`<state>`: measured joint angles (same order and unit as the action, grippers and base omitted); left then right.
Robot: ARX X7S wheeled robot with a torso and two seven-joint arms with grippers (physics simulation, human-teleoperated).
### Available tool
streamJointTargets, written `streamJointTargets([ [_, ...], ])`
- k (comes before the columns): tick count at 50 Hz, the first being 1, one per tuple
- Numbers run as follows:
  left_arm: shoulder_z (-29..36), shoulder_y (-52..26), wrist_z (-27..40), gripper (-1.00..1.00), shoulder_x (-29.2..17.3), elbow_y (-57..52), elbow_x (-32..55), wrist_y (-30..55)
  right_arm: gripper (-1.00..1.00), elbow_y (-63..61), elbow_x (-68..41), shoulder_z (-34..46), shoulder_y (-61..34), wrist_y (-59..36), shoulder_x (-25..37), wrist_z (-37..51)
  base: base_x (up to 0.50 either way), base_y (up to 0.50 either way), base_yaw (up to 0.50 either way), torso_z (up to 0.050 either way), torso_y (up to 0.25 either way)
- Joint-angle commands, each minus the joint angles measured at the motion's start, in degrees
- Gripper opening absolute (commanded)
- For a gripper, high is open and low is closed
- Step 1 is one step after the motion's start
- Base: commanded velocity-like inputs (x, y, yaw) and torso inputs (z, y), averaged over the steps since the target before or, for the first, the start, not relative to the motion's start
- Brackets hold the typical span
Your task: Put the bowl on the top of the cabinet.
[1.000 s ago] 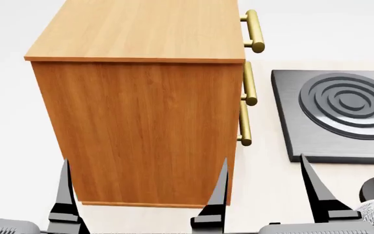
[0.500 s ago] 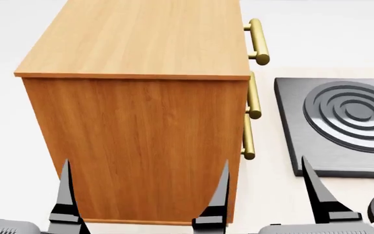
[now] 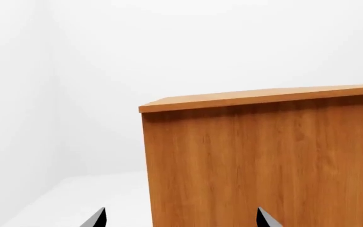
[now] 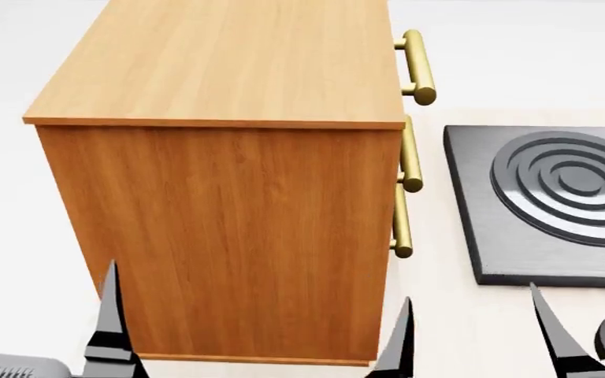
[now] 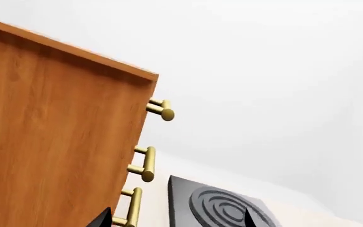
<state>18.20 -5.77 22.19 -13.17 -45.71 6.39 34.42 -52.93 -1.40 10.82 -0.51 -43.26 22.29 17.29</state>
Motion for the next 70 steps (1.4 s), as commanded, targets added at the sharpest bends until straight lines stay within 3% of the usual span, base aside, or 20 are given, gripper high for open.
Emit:
streamJointTargets([
  [1, 0.3, -0.6, 0.4, 1.00, 0.0, -0.5, 0.4, 0.9, 1.00, -7.1, -22.3, -1.3, 0.0, -3.6, 21.3, 17.1, 0.00, 0.00, 0.00, 0.000, 0.000],
  [3, 0.5, -0.7, 0.5, 1.00, 0.0, -0.4, 0.3, 0.8, 1.00, -7.1, -39.5, 7.8, -5.6, 2.6, 35.7, 34.3, 0.00, 0.00, 0.00, 0.000, 0.000],
  [5, 0.7, -0.7, 0.5, 1.00, 0.0, 0.0, 0.2, 0.5, 1.00, -7.0, -47.1, 16.4, -11.0, 6.6, 42.6, 42.4, 0.00, 0.00, 0.00, 0.000, 0.000],
  [13, 0.1, -0.8, 0.7, 1.00, 0.0, 0.1, 1.0, 0.1, 1.00, -6.6, -55.6, 18.6, -7.9, 16.0, 51.7, 45.1, 0.00, 0.00, 0.00, 0.000, 0.000],
  [19, 1.4, -0.9, 1.0, 1.00, 0.0, 0.7, 0.4, 0.0, 1.00, -7.0, -55.3, 27.1, -9.3, 19.6, 55.4, 45.1, 0.00, 0.00, 0.00, 0.000, 0.000],
  [26, 1.2, -1.3, 1.0, 1.00, -0.2, 0.7, 0.7, 0.1, 1.00, -4.9, -56.1, 28.9, -5.6, 25.6, 60.4, 47.4, 0.00, 0.00, 0.00, 0.000, 0.000],
  [43, 2.4, -1.8, 1.6, 1.00, -0.3, 1.0, 0.6, 0.2, 1.00, -3.1, -53.3, 31.5, -1.3, 30.0, 63.7, 49.2, 0.00, 0.00, 0.00, 0.000, 0.000],
  [70, 3.2, -2.0, 2.5, 1.00, -0.7, 1.1, 1.0, 0.1, 1.00, 3.4, -51.3, 33.6, 0.7, 29.4, 59.9, 47.0, 0.00, 0.00, 0.00, 0.000, 0.000],
])
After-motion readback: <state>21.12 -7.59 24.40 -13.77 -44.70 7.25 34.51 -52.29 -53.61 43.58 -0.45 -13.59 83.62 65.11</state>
